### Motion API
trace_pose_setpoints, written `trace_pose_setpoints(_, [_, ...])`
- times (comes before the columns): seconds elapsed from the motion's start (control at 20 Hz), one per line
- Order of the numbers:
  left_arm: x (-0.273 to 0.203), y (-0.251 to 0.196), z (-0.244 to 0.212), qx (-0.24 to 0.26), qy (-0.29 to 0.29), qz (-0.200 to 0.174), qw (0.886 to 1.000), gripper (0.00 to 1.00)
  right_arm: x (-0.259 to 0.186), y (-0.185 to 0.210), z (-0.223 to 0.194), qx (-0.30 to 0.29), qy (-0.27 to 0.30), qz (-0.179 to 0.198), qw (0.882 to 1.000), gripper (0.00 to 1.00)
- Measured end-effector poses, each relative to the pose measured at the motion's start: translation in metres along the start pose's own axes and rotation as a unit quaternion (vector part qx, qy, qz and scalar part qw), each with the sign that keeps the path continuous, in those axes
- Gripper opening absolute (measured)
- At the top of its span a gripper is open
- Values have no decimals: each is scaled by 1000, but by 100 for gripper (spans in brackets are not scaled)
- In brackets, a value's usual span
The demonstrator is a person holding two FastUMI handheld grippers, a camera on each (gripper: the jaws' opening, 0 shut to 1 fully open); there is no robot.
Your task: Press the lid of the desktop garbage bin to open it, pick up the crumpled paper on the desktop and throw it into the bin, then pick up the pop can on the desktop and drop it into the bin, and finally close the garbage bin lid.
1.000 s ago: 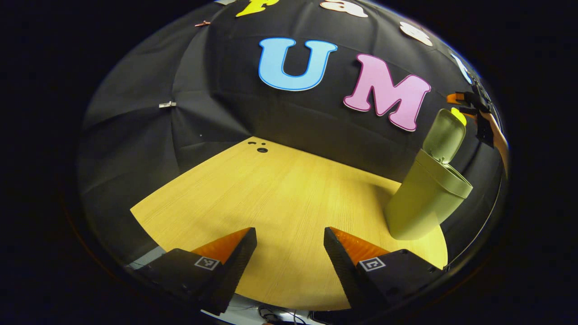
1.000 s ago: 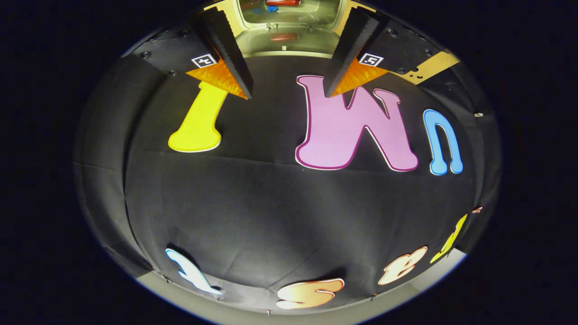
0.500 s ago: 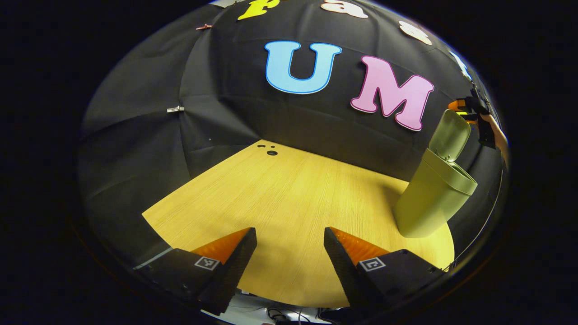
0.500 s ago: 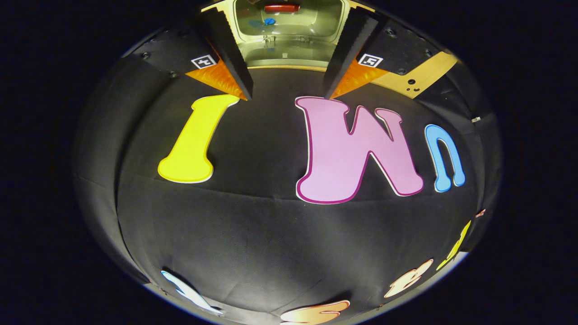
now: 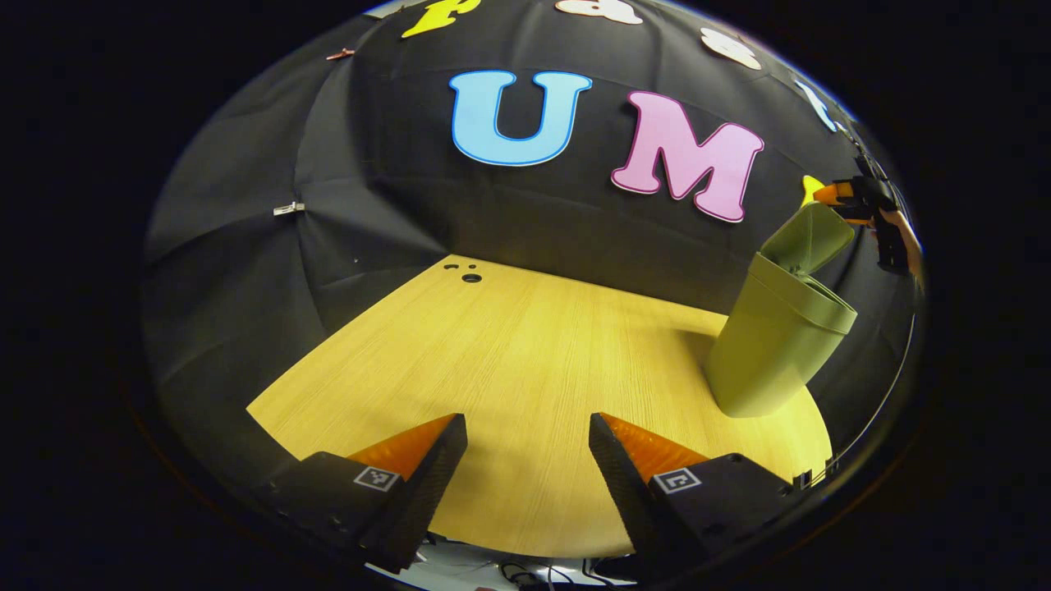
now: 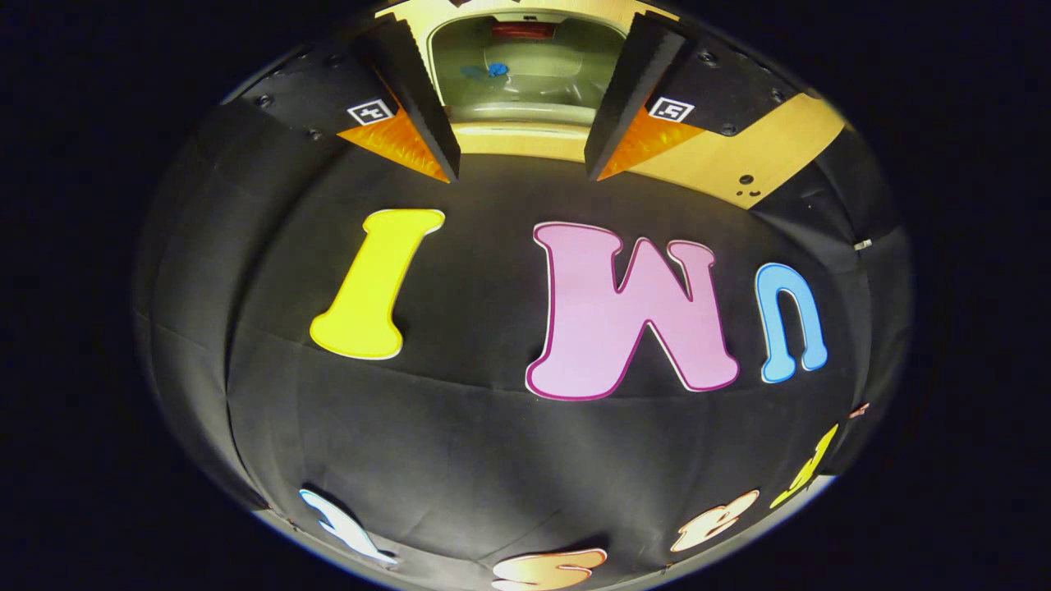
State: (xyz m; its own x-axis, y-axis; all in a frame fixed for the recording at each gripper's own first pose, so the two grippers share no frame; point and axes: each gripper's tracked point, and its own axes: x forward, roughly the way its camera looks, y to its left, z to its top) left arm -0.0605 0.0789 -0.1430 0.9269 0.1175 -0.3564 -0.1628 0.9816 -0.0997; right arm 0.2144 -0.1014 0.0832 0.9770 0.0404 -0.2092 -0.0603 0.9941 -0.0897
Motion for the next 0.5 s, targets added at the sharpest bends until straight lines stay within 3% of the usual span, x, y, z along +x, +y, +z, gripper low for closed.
trace_pose_setpoints(0.5, [-8, 2, -10, 15, -6, -31, 999, 96, -41, 8, -73, 45, 18, -13, 999, 96])
